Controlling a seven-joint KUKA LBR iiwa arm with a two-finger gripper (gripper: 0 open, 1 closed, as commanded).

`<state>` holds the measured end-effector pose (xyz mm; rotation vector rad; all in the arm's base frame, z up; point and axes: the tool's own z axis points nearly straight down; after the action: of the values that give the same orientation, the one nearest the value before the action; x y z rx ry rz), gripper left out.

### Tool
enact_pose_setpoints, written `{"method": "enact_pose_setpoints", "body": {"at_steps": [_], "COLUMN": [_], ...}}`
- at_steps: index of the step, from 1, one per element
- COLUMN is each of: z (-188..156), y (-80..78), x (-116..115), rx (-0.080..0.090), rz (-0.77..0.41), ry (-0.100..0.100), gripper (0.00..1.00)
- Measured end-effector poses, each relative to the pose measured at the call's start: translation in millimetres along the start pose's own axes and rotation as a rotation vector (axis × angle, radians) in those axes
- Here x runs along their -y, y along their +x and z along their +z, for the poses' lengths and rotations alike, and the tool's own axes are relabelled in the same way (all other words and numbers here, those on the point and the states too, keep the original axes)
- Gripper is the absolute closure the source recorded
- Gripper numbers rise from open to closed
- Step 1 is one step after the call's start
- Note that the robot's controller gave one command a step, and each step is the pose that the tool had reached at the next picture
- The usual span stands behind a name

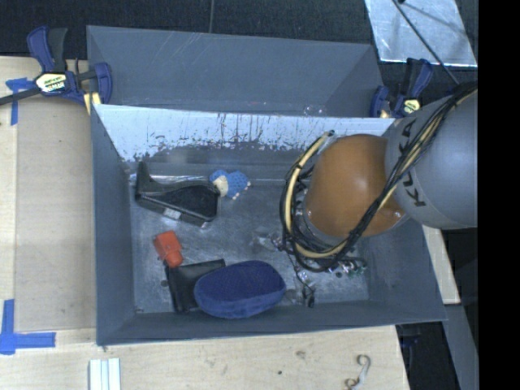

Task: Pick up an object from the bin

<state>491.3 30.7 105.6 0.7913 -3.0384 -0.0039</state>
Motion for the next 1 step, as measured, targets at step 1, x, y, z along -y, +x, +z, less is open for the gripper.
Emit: {"method": "enact_pose_setpoints", "body": {"at_steps": [1], "z": [35.8], "y": [-2.1], "x": [-10.6], "rx": [0.008], "rz": [0.078], "ry": [0.005], "gripper": [0.0]}}
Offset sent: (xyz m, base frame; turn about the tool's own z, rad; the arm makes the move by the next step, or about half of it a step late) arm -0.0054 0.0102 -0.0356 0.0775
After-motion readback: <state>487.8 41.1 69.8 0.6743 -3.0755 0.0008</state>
